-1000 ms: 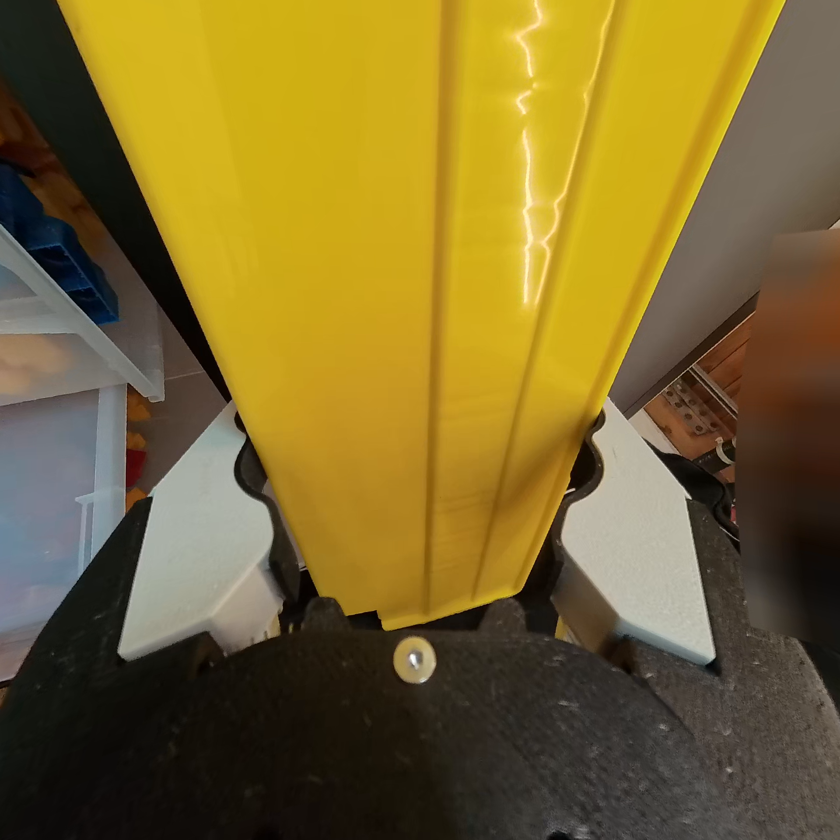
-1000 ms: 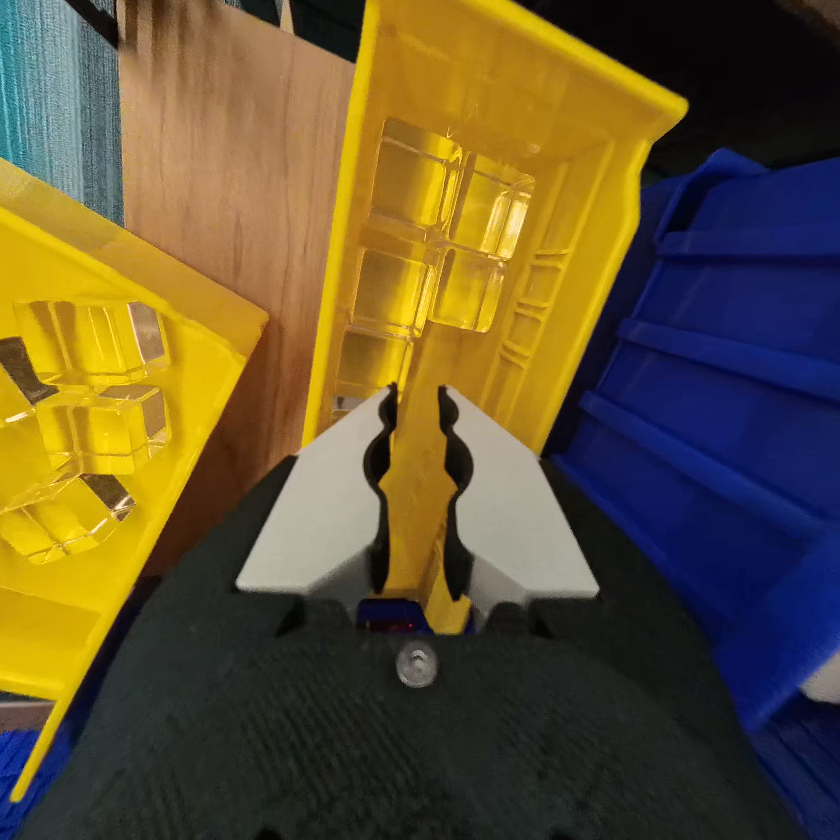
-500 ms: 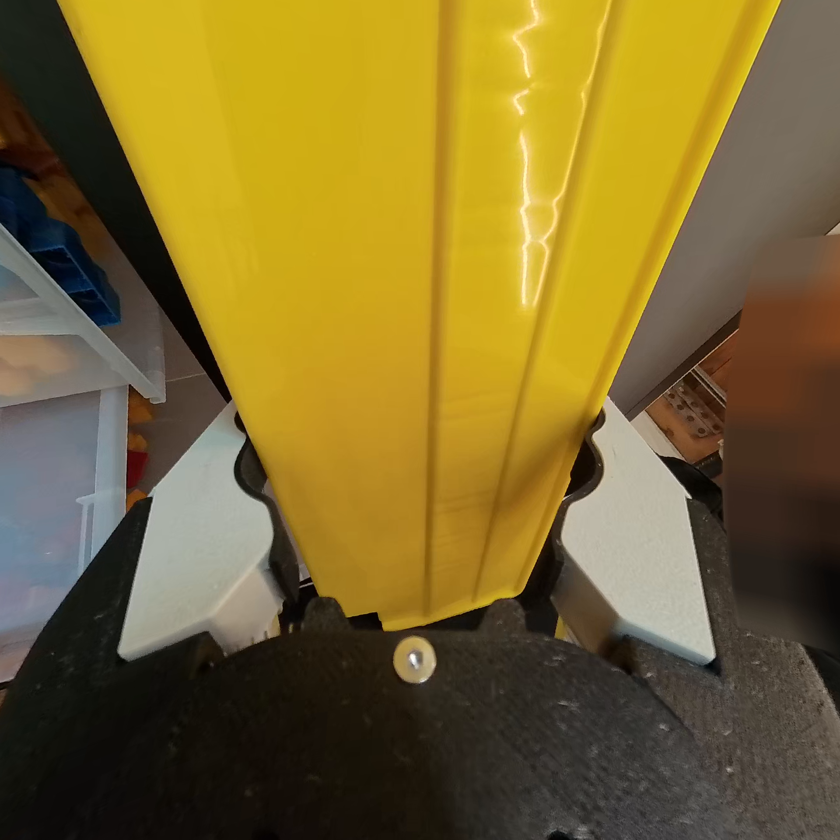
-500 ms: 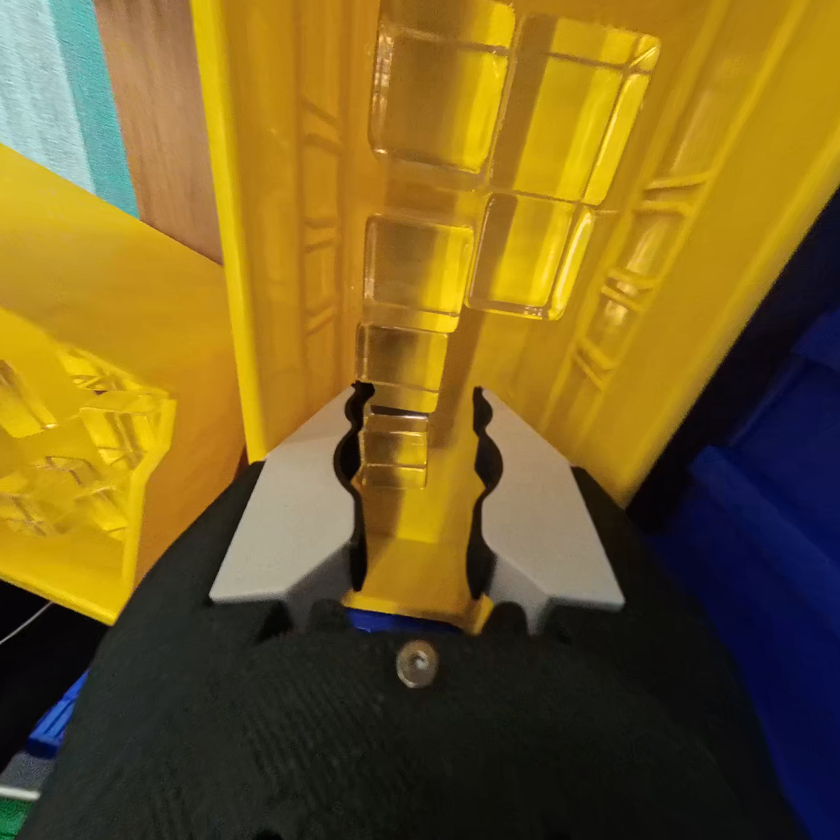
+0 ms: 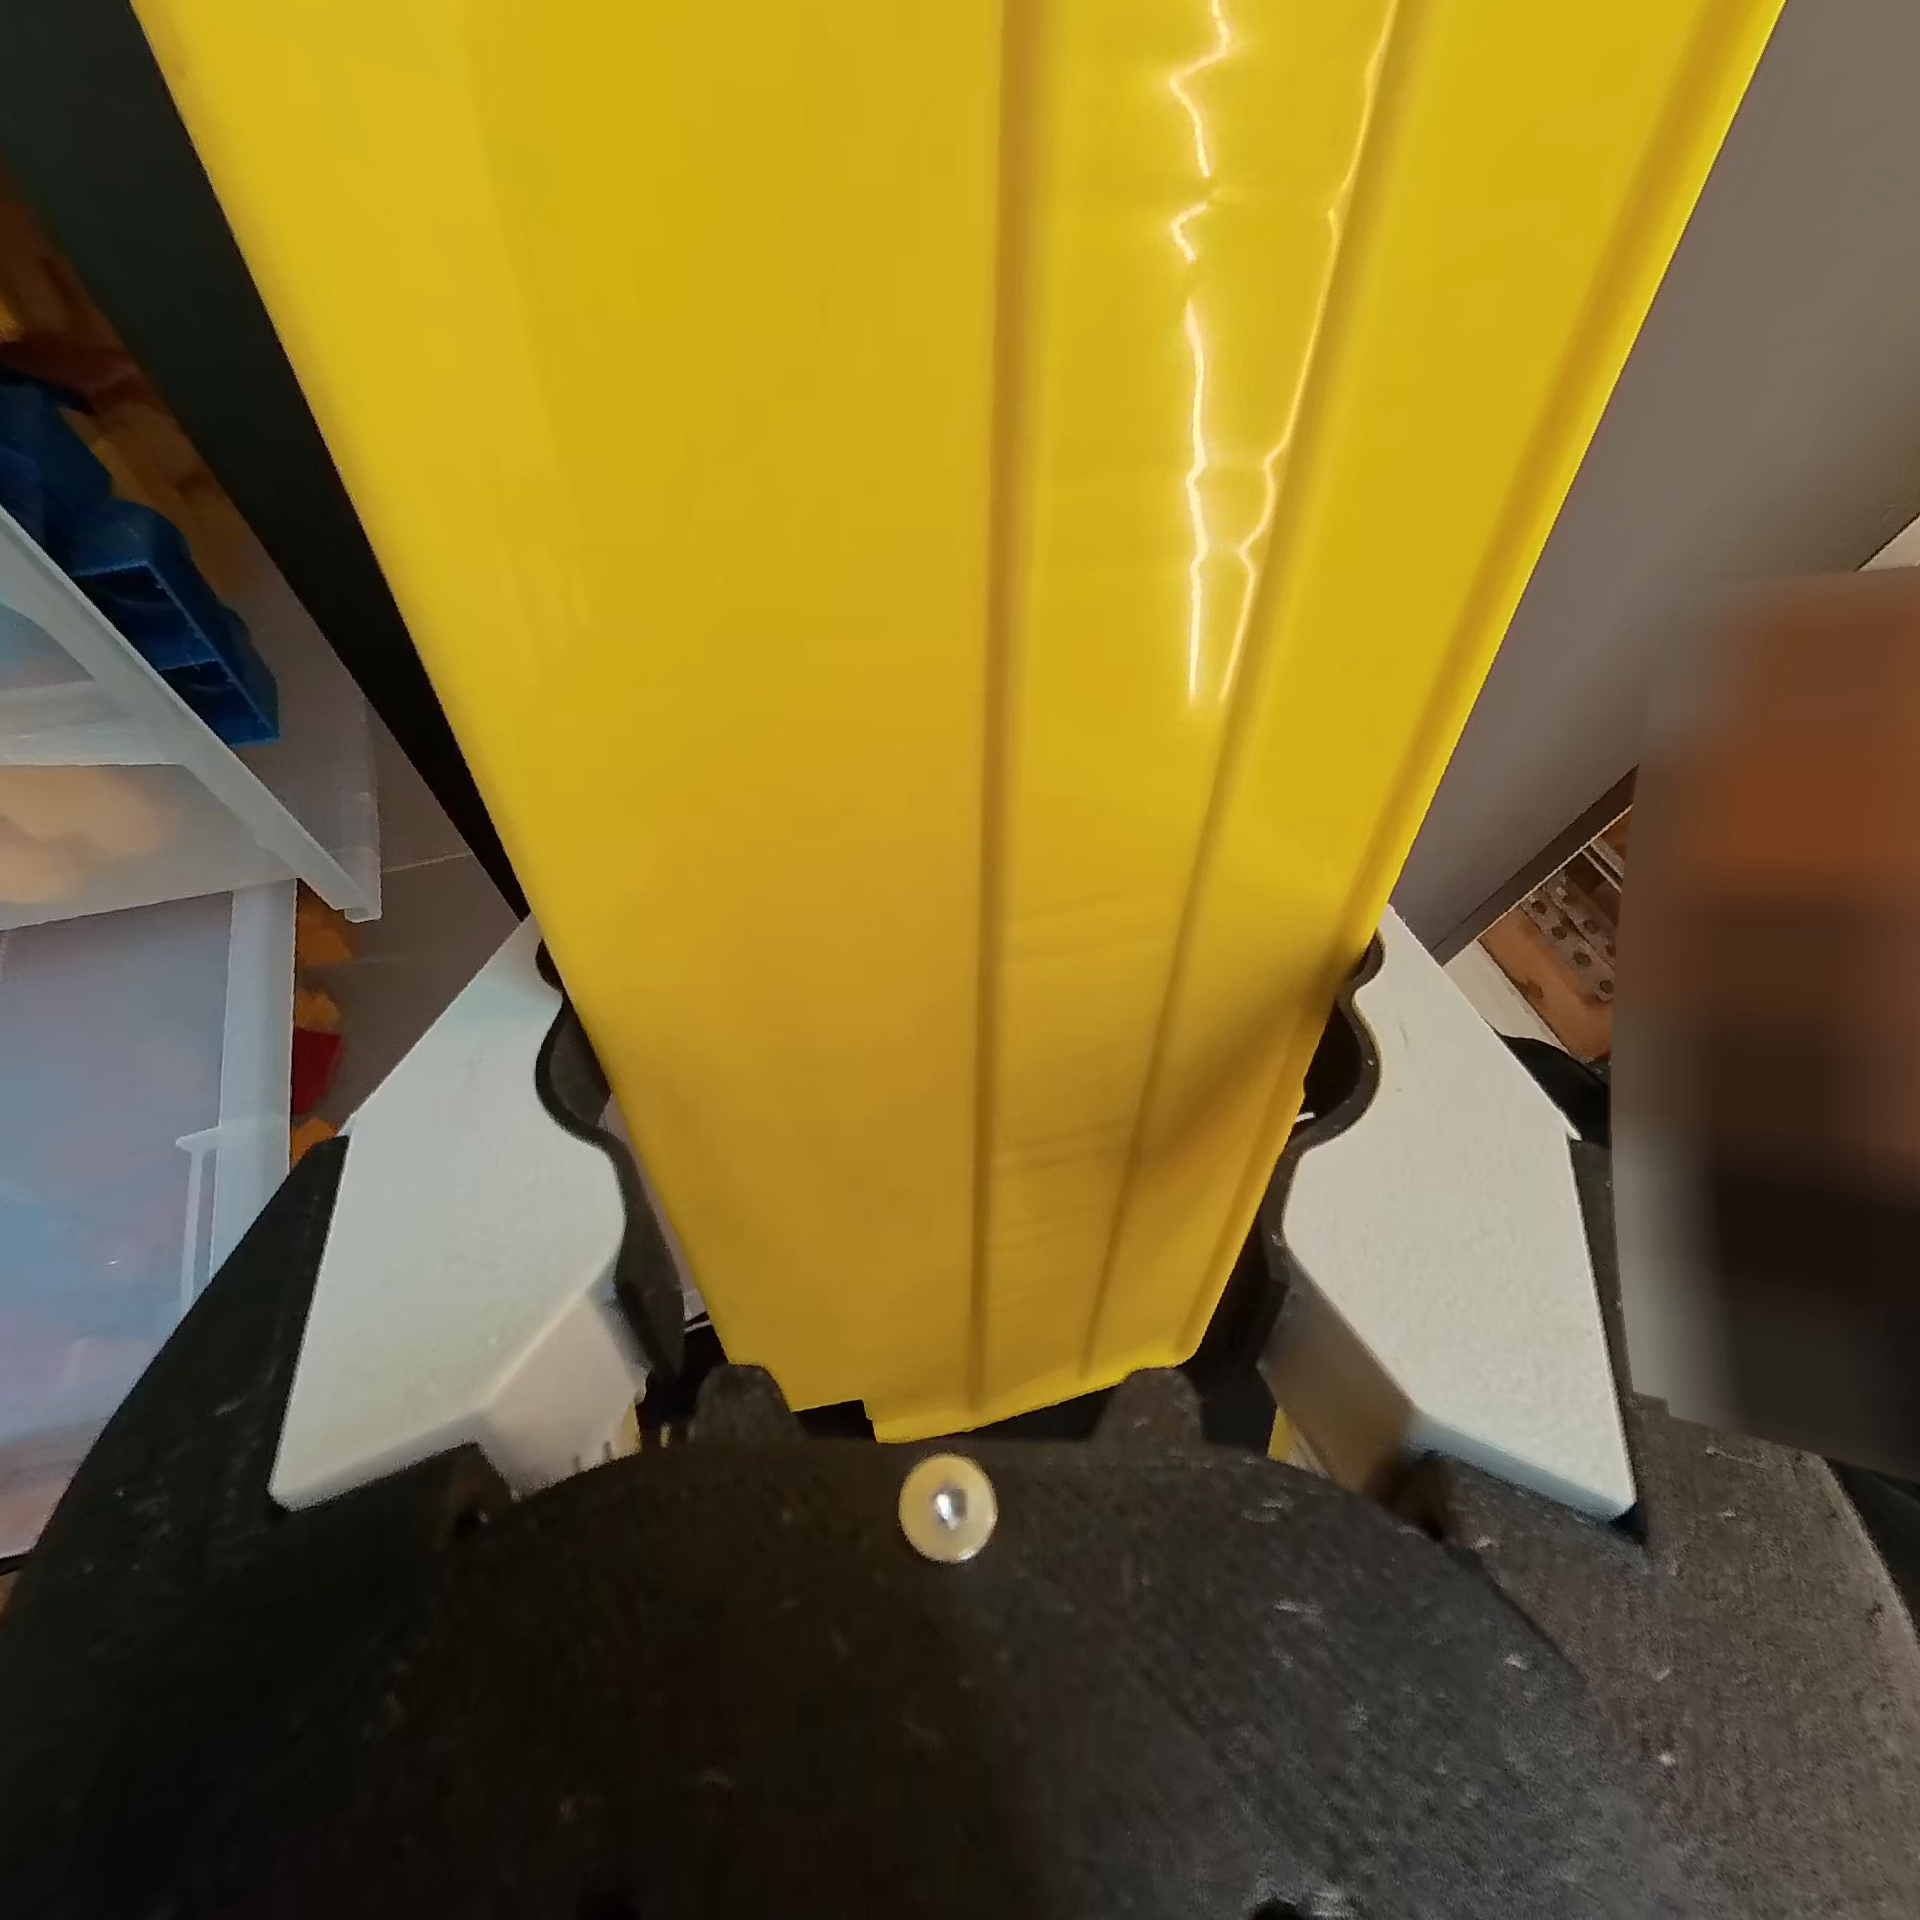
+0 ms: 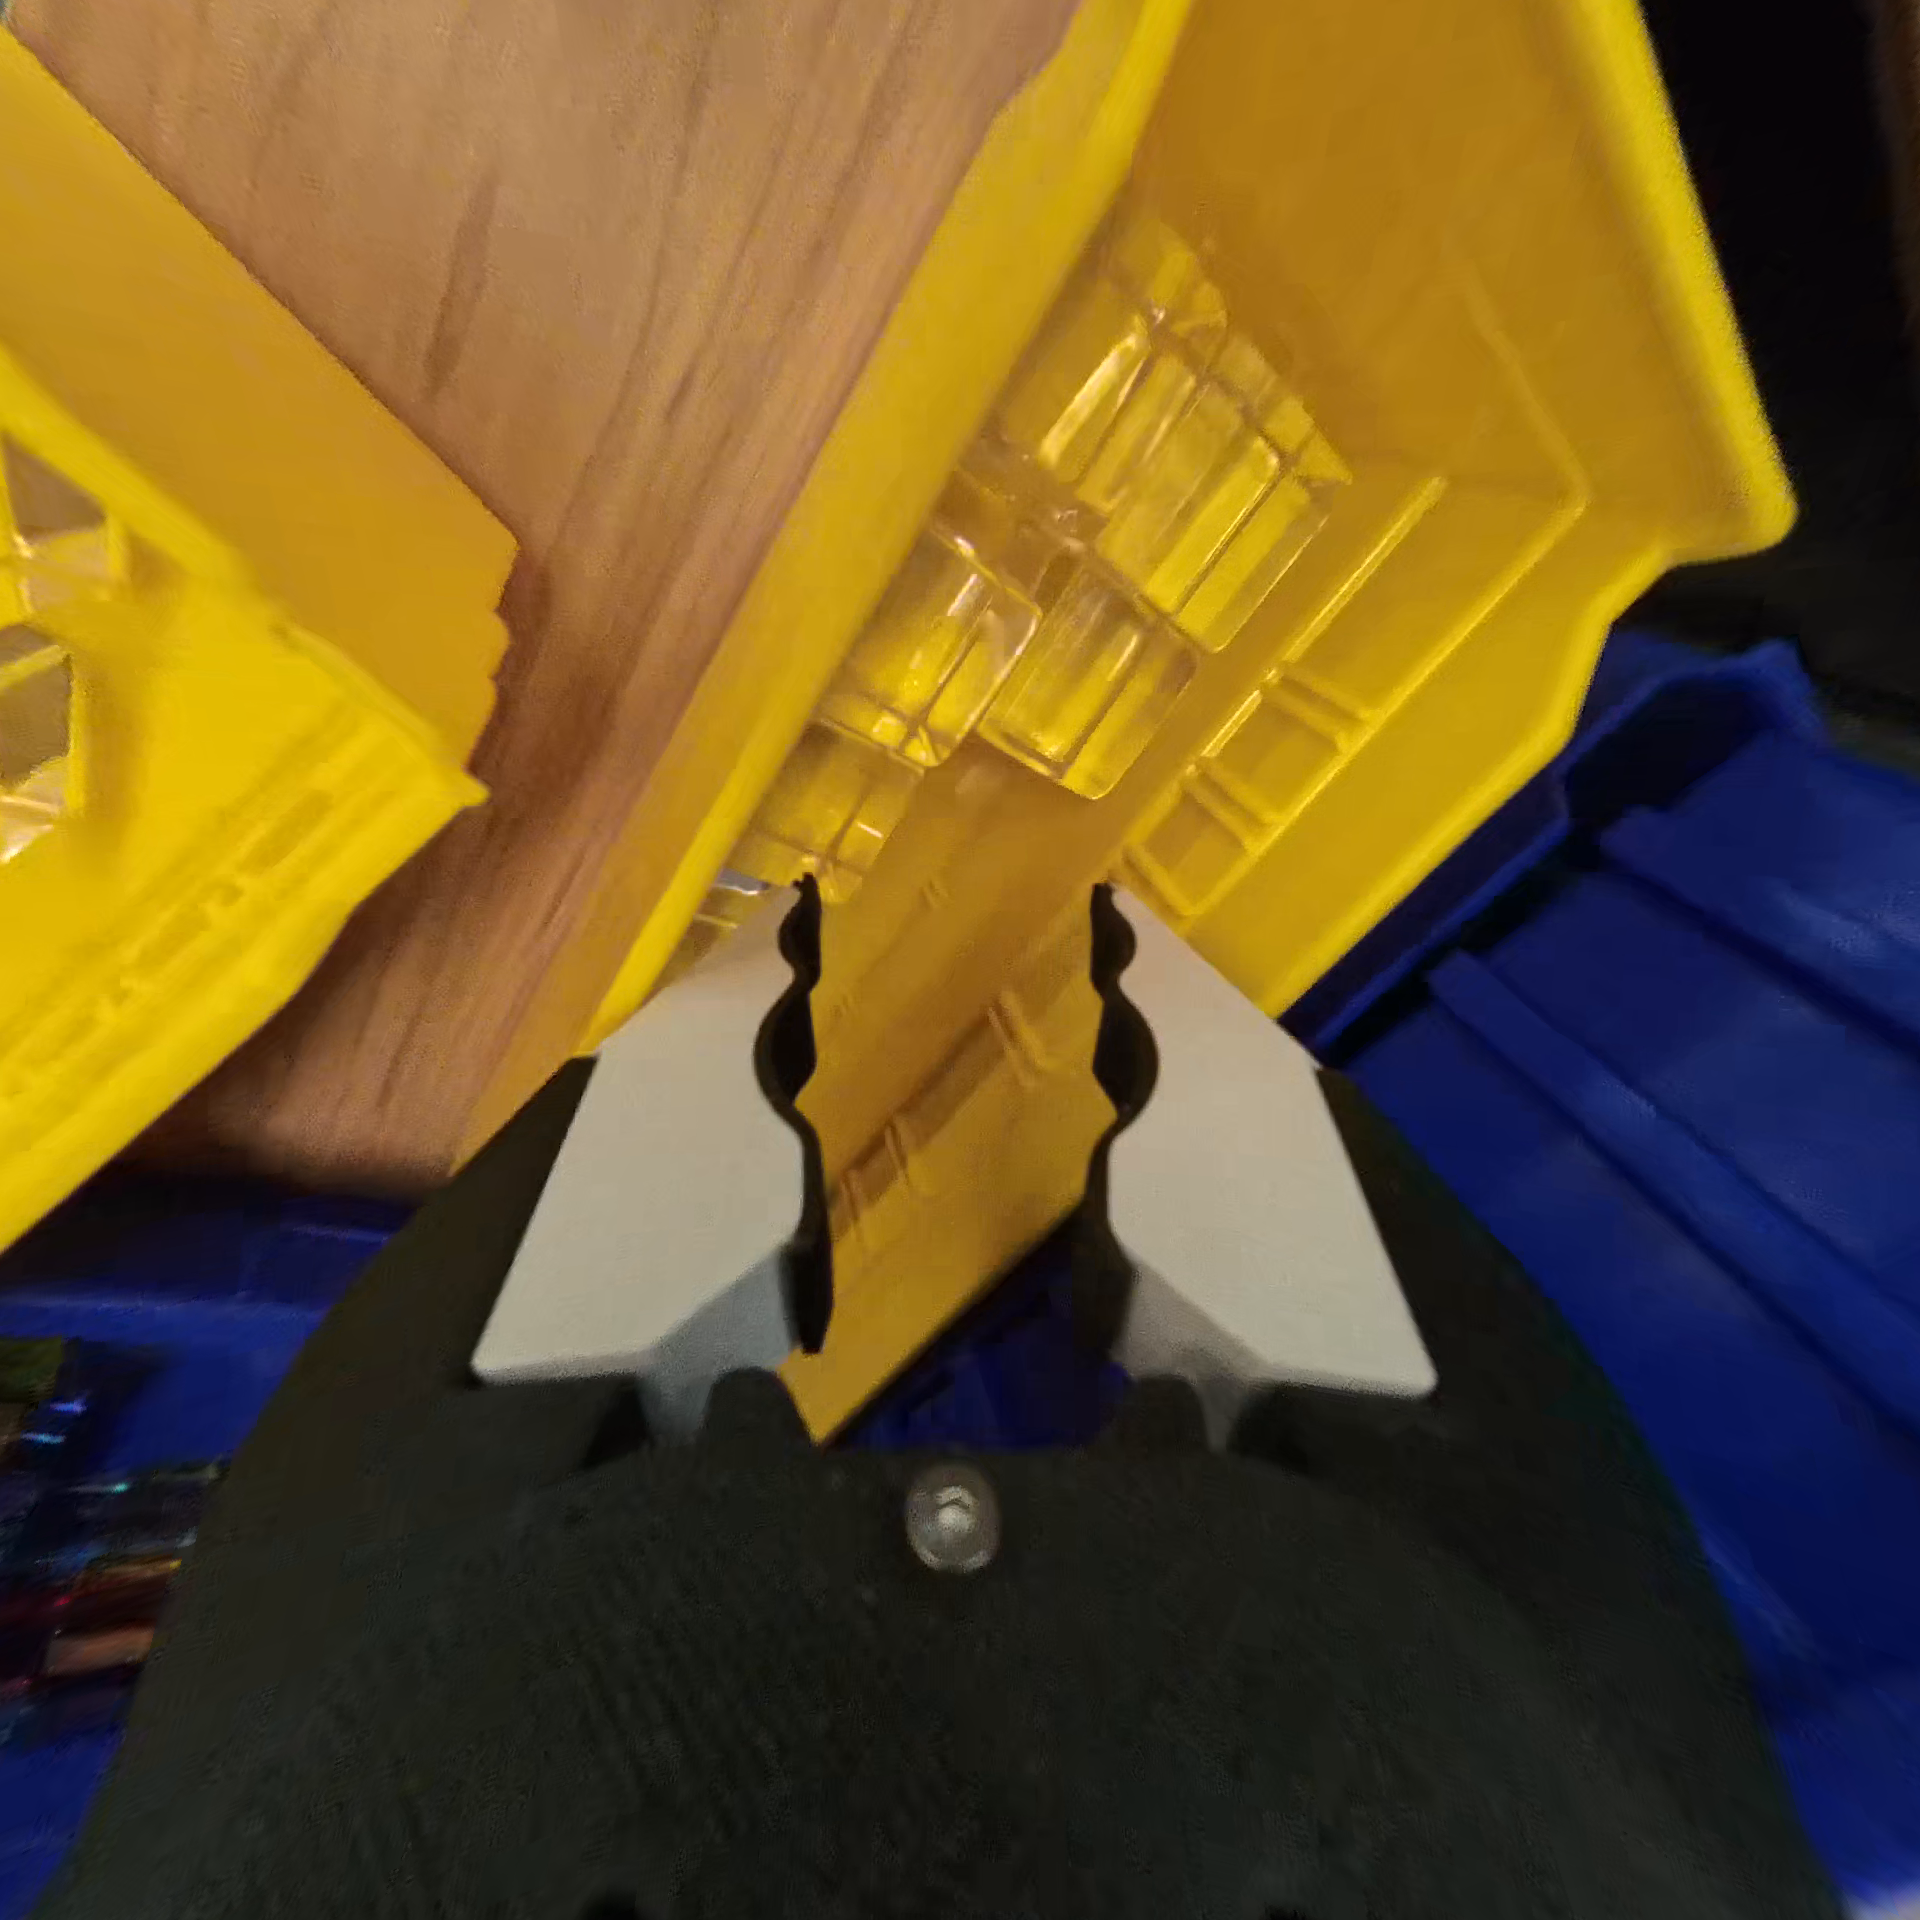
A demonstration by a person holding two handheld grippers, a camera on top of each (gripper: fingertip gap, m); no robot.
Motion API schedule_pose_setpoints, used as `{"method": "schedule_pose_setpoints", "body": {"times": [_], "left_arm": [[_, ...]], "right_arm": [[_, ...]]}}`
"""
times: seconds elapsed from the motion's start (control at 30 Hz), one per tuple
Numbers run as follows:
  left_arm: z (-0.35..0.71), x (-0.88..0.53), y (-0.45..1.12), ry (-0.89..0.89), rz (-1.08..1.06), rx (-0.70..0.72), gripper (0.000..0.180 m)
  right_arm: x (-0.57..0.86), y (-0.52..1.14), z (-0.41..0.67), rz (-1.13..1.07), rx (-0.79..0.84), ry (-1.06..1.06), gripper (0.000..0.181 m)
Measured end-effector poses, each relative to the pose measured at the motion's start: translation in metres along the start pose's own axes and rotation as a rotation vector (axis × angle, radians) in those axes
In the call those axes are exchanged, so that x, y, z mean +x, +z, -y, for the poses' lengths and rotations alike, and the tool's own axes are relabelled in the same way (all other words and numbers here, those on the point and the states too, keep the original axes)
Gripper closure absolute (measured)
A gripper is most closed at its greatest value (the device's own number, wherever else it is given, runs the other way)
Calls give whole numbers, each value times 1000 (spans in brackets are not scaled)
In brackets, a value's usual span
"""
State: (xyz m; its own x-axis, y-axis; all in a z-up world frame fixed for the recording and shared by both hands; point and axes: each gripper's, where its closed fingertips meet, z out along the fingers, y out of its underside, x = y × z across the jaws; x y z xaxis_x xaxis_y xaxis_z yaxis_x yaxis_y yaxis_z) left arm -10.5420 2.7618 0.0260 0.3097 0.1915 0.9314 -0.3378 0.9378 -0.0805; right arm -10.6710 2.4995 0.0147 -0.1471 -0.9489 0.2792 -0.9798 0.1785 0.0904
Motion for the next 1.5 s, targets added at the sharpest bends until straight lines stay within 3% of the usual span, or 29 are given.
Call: {"method": "schedule_pose_setpoints", "body": {"times": [0.17, 0.23, 0.33, 0.47, 0.57, 0.8, 0.9, 1.1, 1.27, 1.37, 1.5], "left_arm": [[0, 0, 0, -1, 0, -2, 43], [0, 0, 0, 0, 1, -6, 43], [0, 0, 0, 1, -1, -13, 43], [0, 0, -1, 5, -2, -8, 43], [1, 0, -1, 9, -4, 5, 43], [1, -1, -2, 24, -5, 62, 43], [1, -1, -2, 25, 1, 84, 43], [3, -1, -2, 26, 12, 101, 43], [4, -1, -1, 26, 15, 106, 43], [4, -1, -1, 28, 15, 100, 43], [15, 2, 0, 29, 1, 125, 43]], "right_arm": [[-2, -31, 18, -59, 47, -152, 127], [-12, -43, 19, -51, 61, -340, 120], [-8, -46, 0, -165, -32, -674, 127], [-15, -26, -27, -155, -138, -831, 117], [-28, -13, -24, -157, -69, -968, 116], [-13, -13, -1, -155, -88, -1018, 112], [-3, -16, 21, -149, -49, -991, 115], [2, 9, 21, -156, -137, -1071, 125], [-4, 22, 24, -134, -144, -1076, 115], [13, 31, 16, -173, -242, -1066, 132], [7, 31, 7, -121, -273, -1057, 117]]}}
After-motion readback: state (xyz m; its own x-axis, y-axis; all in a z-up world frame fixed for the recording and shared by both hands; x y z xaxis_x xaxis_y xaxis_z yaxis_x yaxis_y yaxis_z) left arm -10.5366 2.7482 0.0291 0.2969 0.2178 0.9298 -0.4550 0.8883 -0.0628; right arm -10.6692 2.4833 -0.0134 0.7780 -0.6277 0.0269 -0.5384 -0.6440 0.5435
